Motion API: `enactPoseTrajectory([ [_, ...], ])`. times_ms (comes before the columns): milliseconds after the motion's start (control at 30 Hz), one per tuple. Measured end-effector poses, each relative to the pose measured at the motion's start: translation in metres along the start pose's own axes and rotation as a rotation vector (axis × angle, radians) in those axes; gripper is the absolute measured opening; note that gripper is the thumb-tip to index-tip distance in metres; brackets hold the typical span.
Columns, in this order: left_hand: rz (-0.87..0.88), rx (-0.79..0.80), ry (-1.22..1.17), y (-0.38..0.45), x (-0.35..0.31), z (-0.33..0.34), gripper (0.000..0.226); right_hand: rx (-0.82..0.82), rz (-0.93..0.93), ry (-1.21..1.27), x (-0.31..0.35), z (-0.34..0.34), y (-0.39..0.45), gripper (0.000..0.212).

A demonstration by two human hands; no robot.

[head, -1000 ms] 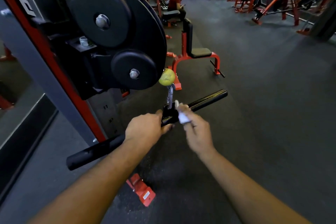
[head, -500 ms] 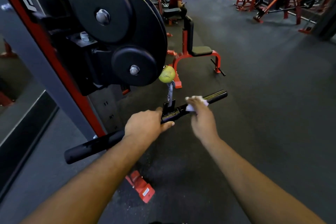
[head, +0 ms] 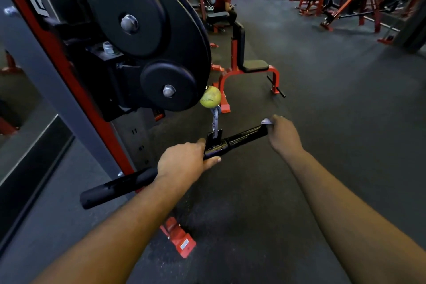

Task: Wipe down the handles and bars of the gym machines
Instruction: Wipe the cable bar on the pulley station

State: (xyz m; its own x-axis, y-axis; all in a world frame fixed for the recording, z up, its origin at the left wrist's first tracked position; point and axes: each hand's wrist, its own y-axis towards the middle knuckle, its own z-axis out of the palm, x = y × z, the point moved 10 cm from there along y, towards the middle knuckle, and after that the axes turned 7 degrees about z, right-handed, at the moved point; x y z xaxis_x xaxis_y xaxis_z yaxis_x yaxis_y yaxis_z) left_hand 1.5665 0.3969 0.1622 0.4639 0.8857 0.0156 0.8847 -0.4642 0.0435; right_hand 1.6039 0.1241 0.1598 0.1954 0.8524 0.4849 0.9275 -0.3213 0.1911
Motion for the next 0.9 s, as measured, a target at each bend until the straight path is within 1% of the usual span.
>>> enactPoseTrajectory([
  [67,-0.008,0.001,0.019,0.000,0.003,-0.002,0.064,0.009,-0.071,0.075,0.030,0.012,-0.028,0.027],
  [167,-0.011,0.007,0.020,0.000,0.003,-0.004,0.062,0.030,-0.245,0.214,0.078,0.030,-0.077,0.040],
  [233,-0.017,0.011,0.001,-0.001,0.002,-0.003,0.060,0.046,-0.318,0.337,0.097,0.030,-0.100,0.044],
  [300,-0.015,0.003,-0.021,-0.001,-0.001,-0.001,0.059,0.037,-0.367,0.488,0.099,0.018,-0.107,0.051],
  [333,-0.011,-0.003,-0.029,-0.002,-0.002,-0.001,0.060,-0.011,-0.340,0.575,0.089,0.004,-0.100,0.055],
  [367,-0.009,-0.010,-0.035,-0.002,-0.004,-0.001,0.061,-0.095,-0.267,0.636,0.069,-0.009,-0.087,0.055],
  [400,-0.008,-0.008,-0.037,-0.002,-0.004,0.000,0.062,-0.201,-0.186,0.653,0.044,-0.023,-0.069,0.050],
  [433,-0.007,-0.001,-0.038,-0.003,-0.004,0.000,0.063,-0.286,-0.104,0.605,0.019,-0.035,-0.050,0.043],
  [467,-0.009,0.007,-0.040,-0.003,-0.004,0.002,0.063,-0.315,-0.040,0.510,0.000,-0.040,-0.033,0.039],
  [533,-0.014,0.008,-0.047,-0.005,-0.004,0.004,0.064,-0.227,0.033,0.328,-0.026,-0.028,-0.012,0.036],
  [600,-0.013,-0.009,-0.044,-0.006,-0.004,0.003,0.064,-0.151,0.032,0.287,-0.023,-0.004,-0.016,0.042],
  [700,-0.005,-0.036,-0.015,-0.004,-0.001,-0.001,0.063,-0.123,-0.091,0.413,0.025,0.025,-0.054,0.056],
  [767,-0.006,-0.037,0.009,-0.003,0.002,-0.002,0.063,-0.069,-0.149,0.509,0.058,0.040,-0.087,0.063],
  [833,-0.020,-0.028,0.021,-0.002,0.004,-0.002,0.060,0.008,-0.189,0.601,0.082,0.049,-0.113,0.057],
  [900,-0.026,-0.025,0.014,-0.002,0.004,-0.002,0.059,0.084,-0.252,0.726,0.093,0.045,-0.123,0.046],
])
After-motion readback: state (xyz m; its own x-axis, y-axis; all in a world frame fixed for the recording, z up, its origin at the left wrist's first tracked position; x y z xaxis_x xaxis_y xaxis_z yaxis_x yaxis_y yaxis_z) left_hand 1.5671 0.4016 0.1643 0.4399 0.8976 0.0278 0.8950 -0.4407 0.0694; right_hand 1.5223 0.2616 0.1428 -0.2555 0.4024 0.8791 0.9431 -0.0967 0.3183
